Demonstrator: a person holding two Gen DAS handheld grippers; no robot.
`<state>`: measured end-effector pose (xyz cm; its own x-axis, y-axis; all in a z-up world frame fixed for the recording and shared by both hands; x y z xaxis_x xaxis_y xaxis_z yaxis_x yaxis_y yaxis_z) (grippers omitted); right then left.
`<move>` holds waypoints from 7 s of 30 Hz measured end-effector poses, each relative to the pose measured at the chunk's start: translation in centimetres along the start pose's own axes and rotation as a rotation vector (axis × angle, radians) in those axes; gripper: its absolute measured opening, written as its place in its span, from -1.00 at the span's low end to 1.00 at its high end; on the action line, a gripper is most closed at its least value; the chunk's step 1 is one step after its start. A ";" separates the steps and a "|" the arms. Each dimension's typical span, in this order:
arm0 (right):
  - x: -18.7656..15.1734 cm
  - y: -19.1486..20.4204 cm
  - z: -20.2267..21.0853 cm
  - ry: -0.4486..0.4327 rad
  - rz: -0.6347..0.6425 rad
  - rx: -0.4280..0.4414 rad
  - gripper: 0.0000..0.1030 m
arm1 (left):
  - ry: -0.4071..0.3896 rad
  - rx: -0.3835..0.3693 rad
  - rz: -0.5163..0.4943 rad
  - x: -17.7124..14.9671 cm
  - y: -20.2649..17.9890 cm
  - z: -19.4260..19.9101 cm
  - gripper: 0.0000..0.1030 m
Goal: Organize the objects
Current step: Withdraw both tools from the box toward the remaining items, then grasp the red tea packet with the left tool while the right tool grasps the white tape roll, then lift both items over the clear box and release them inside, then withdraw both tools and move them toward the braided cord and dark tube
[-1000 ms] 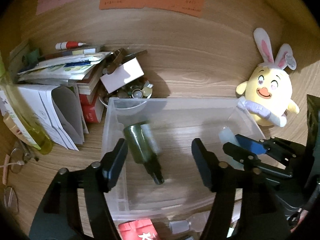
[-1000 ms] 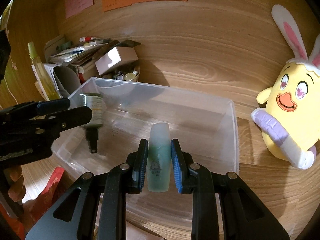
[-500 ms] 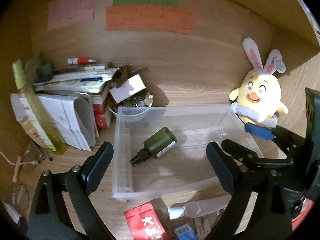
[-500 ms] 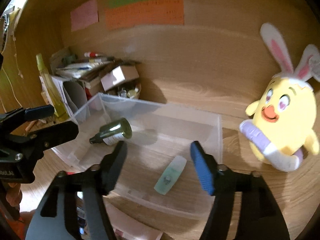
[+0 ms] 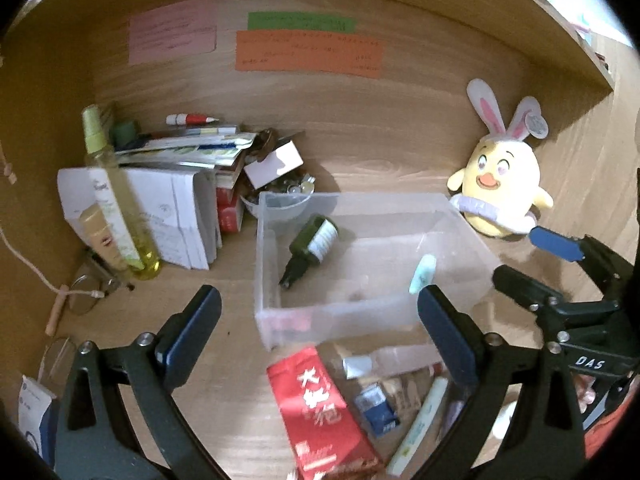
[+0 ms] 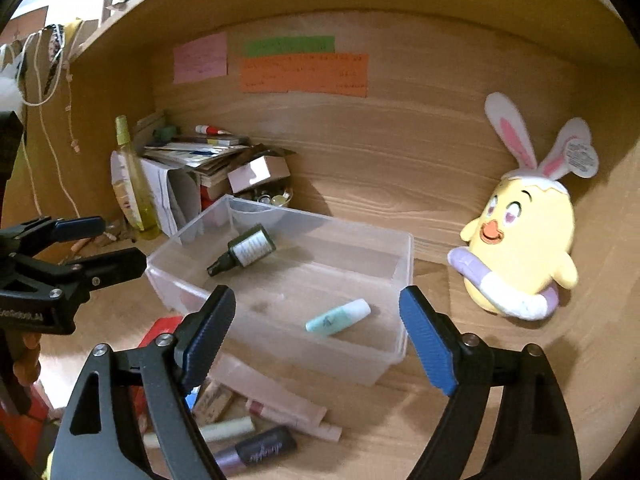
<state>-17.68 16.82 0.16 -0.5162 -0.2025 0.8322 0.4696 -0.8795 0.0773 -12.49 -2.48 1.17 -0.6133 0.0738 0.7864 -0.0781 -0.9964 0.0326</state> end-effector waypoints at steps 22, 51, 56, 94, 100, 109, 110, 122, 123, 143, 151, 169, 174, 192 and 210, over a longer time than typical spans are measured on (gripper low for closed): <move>-9.2 -1.2 3.1 0.119 -0.114 -0.042 0.62 | 0.134 -0.057 0.050 -8.4 -1.0 0.3 0.94; -14.5 -0.9 2.0 0.255 -0.174 -0.016 -0.32 | 0.183 -0.086 0.169 -11.1 -0.7 -3.0 0.11; -14.1 -1.0 2.4 0.231 -0.179 -0.015 -0.33 | 0.138 -0.049 0.147 -10.9 -0.8 -1.8 0.10; 0.7 0.0 3.1 -0.138 -0.026 -0.008 -0.33 | -0.135 0.034 0.055 -2.9 0.0 6.1 0.10; 3.0 0.3 1.9 -0.161 -0.014 0.001 -0.33 | -0.186 0.032 0.046 -0.2 0.5 6.0 0.10; 5.6 0.9 -0.2 -0.179 0.005 0.015 -0.33 | -0.189 0.020 0.045 2.8 0.5 3.3 0.10; 5.9 0.8 -0.6 -0.175 0.007 0.017 -0.33 | -0.187 0.020 0.044 2.9 0.5 3.0 0.10; 5.1 -1.3 -5.9 -0.046 -0.059 0.039 -0.33 | -0.097 -0.030 -0.006 4.0 -1.3 -2.7 0.10; 4.9 -1.6 -6.6 -0.025 -0.064 0.039 -0.33 | -0.087 -0.032 -0.011 4.0 -1.4 -3.2 0.10; 1.7 -1.2 -12.4 0.201 -0.006 0.051 -0.33 | 0.066 -0.076 -0.010 3.6 -1.8 -11.1 0.10; 1.5 -1.3 -12.8 0.215 -0.012 0.047 -0.33 | 0.100 -0.078 -0.012 3.2 -1.9 -12.1 0.10; 2.7 -0.7 -11.1 0.161 -0.001 0.023 0.19 | 0.060 -0.066 -0.017 3.4 -1.3 -9.0 0.44; 3.5 -0.7 -9.1 0.111 -0.002 0.019 0.42 | 0.044 -0.061 -0.027 3.5 -1.1 -7.4 0.56; 1.7 0.2 -2.8 0.053 0.026 0.049 0.56 | -0.010 -0.023 -0.061 2.1 -1.4 -2.0 0.93; -5.8 0.1 -2.3 0.178 -0.070 0.039 0.57 | 0.125 -0.029 0.001 -6.5 -0.2 -1.0 0.93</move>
<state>-16.27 16.93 -5.87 -0.6655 -0.2179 0.7139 0.4540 -0.8773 0.1555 -9.31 -2.73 -4.60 -0.7064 0.0791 0.7034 -0.0991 -0.9950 0.0124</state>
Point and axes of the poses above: each gripper's, at about its wrist camera, not at the fingertips, and z roughly against the way its jaws point, y to its left, x to its top, the point moved 2 cm from there along -z, roughly the way its jaws point, and after that the axes turned 8 degrees about -z, right-handed, at the moved point
